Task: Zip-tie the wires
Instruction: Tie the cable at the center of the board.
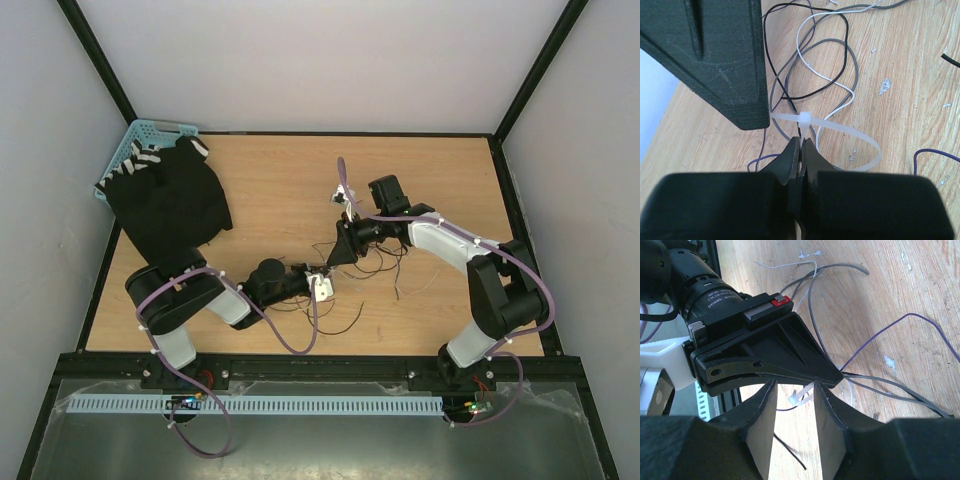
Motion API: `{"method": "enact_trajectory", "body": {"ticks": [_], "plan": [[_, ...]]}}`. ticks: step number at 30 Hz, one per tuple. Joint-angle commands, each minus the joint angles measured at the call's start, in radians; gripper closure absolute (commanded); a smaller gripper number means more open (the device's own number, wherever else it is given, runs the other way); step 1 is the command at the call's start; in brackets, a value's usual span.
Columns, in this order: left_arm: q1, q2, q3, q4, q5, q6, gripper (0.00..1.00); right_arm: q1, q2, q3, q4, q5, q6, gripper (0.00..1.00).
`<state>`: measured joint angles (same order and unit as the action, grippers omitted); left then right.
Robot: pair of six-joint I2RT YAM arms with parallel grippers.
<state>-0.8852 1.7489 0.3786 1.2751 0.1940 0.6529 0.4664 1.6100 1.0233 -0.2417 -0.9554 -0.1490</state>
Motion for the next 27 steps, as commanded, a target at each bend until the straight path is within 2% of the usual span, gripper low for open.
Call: {"method": "enact_trajectory", "body": {"ticks": [1,14,25,27], "plan": [[0.006,0.006,0.009,0.051,0.017,-0.008,1.0,0.009,-0.004,-0.012,0.014,-0.033,-0.005,0.56],[0.005,0.007,0.009,0.051,0.017,-0.009,1.0,0.022,0.012,-0.04,0.013,-0.024,-0.015,0.59],[0.005,0.003,0.004,0.051,0.015,-0.007,1.0,0.023,0.014,-0.014,0.014,-0.032,0.0,0.85],[0.001,0.003,0.005,0.05,0.015,-0.005,1.0,0.022,0.014,-0.006,0.014,-0.033,0.005,0.92]]}}
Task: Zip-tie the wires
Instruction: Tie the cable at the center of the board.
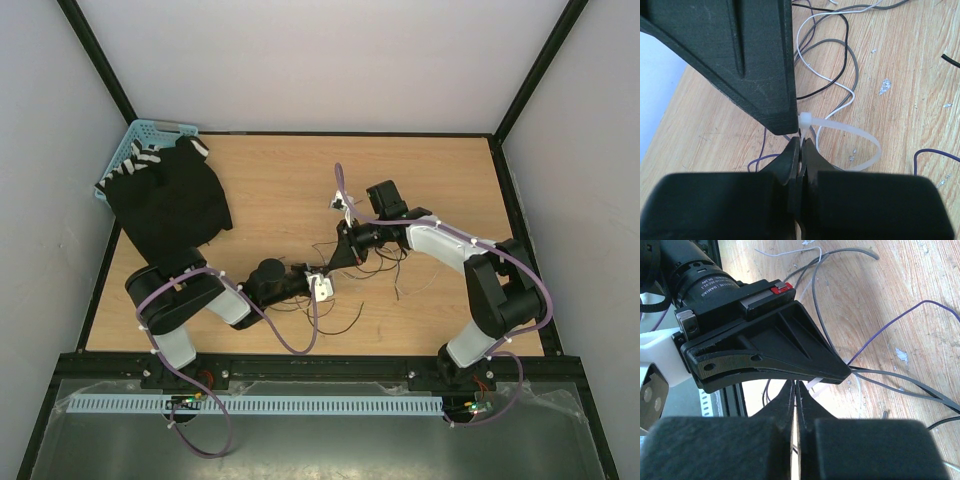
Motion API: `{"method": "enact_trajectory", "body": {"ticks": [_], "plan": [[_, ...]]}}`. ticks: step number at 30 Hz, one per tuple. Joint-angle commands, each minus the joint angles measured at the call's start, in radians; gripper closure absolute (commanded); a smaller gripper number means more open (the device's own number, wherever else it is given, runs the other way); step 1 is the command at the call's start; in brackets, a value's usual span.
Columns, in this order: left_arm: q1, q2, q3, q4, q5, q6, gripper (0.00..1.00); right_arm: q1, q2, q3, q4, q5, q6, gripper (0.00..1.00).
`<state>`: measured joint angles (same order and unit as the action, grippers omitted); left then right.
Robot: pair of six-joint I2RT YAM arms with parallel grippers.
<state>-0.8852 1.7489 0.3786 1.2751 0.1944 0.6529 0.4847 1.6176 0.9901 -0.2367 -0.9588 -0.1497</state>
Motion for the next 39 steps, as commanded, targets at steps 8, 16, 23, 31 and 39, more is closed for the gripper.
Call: {"method": "enact_trajectory", "body": {"ticks": [8,16,23,31,39], "plan": [[-0.026,0.009,0.004,0.05,-0.006,0.026,1.0,0.003,-0.002,0.074,0.008,0.009,0.024,1.0],[-0.029,0.002,-0.001,0.051,-0.006,0.024,1.0,-0.007,0.003,0.131,0.01,0.032,0.039,1.0],[-0.029,0.011,0.002,0.052,0.003,0.012,1.0,-0.016,0.007,0.162,0.012,0.037,0.05,1.0],[-0.029,0.019,0.002,0.054,0.01,0.002,1.0,-0.021,0.001,0.184,0.017,0.044,0.063,1.0],[-0.026,0.03,0.0,0.056,0.014,-0.01,1.0,-0.026,-0.007,0.198,0.023,0.05,0.073,1.0]]}}
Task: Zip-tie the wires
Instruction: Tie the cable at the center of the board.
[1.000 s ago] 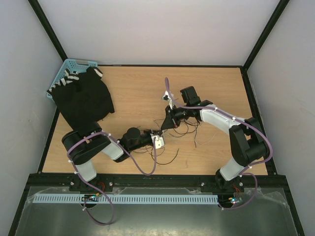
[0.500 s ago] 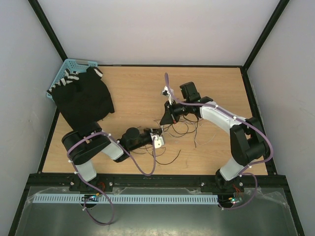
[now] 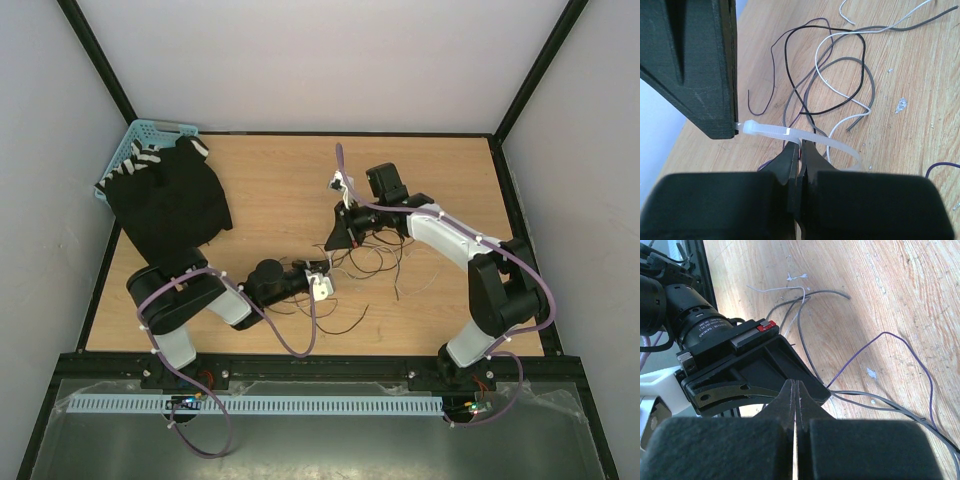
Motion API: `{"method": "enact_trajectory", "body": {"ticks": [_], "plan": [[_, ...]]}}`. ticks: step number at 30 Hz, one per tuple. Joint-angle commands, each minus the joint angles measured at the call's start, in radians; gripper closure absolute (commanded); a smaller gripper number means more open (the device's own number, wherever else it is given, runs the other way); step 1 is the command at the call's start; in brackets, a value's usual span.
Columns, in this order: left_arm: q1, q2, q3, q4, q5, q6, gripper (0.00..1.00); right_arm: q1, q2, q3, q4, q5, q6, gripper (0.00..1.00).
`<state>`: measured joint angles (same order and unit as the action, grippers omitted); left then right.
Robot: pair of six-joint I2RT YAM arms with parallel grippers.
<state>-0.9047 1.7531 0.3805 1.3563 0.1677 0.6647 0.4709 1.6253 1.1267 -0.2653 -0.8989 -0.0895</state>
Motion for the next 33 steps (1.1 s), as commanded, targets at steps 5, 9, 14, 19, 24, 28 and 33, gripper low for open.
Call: {"method": "enact_trajectory", "body": {"ticks": [5,9,14,19,24,28,33], "plan": [[0.029,0.025,-0.019,-0.006,0.065,-0.094,1.0,-0.015,-0.029,0.069,0.063,-0.001,0.028,1.0],[0.033,0.034,-0.02,0.012,0.076,-0.118,1.0,-0.015,-0.04,0.064,0.088,-0.001,0.048,1.0],[0.033,0.057,-0.021,0.032,0.072,-0.13,1.0,-0.015,-0.05,0.054,0.104,-0.011,0.06,1.0],[0.042,0.047,-0.022,0.053,0.047,-0.153,1.0,-0.015,-0.071,0.011,0.132,-0.009,0.075,1.0],[0.048,0.008,-0.031,0.055,0.011,-0.171,0.99,-0.015,-0.096,-0.077,0.21,-0.021,0.111,1.0],[0.05,-0.014,-0.039,0.055,-0.015,-0.169,0.79,-0.01,-0.114,-0.146,0.298,-0.031,0.17,1.0],[0.051,-0.063,-0.058,0.055,-0.072,-0.175,0.46,0.001,-0.143,-0.202,0.356,0.028,0.219,1.0]]}}
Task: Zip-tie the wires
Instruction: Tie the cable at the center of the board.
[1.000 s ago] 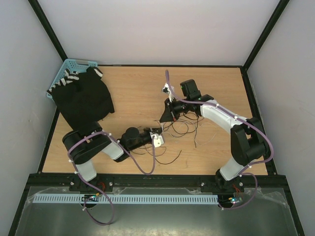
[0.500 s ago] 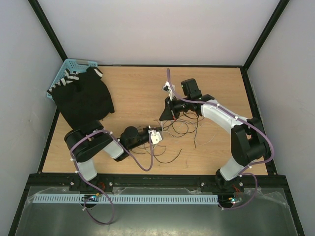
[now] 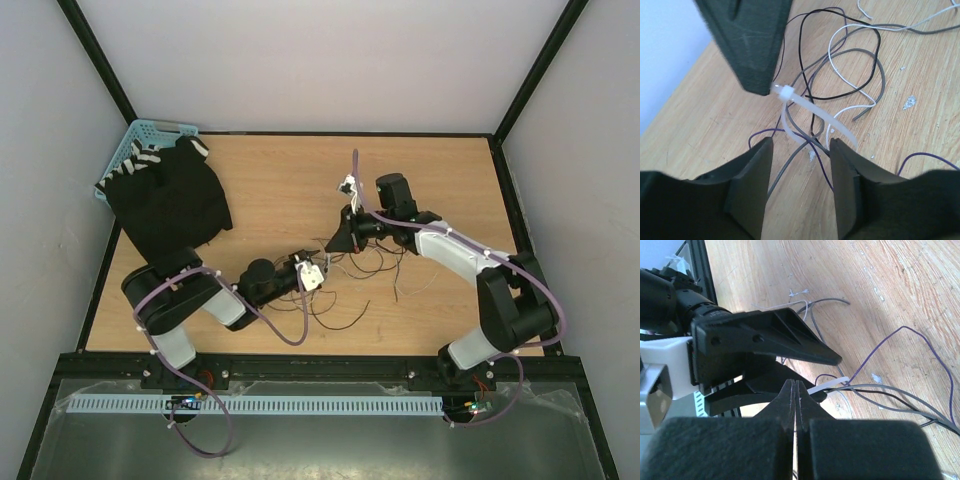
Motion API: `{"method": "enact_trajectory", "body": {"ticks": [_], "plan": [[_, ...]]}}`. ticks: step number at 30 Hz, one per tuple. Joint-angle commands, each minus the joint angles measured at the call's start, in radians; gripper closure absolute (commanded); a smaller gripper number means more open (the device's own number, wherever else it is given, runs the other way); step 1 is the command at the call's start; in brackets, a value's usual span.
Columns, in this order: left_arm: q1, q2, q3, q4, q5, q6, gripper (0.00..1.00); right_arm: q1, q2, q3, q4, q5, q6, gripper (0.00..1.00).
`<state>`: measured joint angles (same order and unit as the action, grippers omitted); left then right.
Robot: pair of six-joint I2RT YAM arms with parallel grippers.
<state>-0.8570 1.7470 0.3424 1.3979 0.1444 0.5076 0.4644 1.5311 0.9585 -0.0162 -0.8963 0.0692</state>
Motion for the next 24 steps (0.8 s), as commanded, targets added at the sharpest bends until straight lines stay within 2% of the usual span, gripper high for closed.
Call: {"method": "enact_trajectory", "body": {"ticks": [1,2,4,8,11,17,24], "plan": [[0.003,-0.07,-0.026,0.013,-0.063,-0.02,0.39,0.009,-0.053,-0.042,0.113,0.047,0.079,1.0],[0.003,-0.085,-0.032,0.014,-0.074,-0.023,0.29,0.008,-0.056,-0.047,0.116,0.087,0.099,1.0],[0.003,-0.119,-0.043,0.012,-0.099,-0.031,0.2,0.012,-0.06,-0.047,0.092,0.14,0.117,1.0],[0.002,-0.196,-0.066,0.012,-0.136,-0.088,0.13,0.023,-0.074,-0.034,0.04,0.254,0.13,1.0],[-0.001,-0.261,-0.085,0.011,-0.166,-0.16,0.13,0.035,-0.107,-0.067,0.072,0.338,0.168,1.0],[-0.081,-0.356,-0.105,-0.001,-0.275,-0.244,0.22,0.083,-0.2,-0.164,0.188,0.558,0.316,1.0],[-0.142,-0.343,-0.094,-0.019,-0.304,-0.31,0.29,0.13,-0.267,-0.234,0.275,0.711,0.438,1.0]]}}
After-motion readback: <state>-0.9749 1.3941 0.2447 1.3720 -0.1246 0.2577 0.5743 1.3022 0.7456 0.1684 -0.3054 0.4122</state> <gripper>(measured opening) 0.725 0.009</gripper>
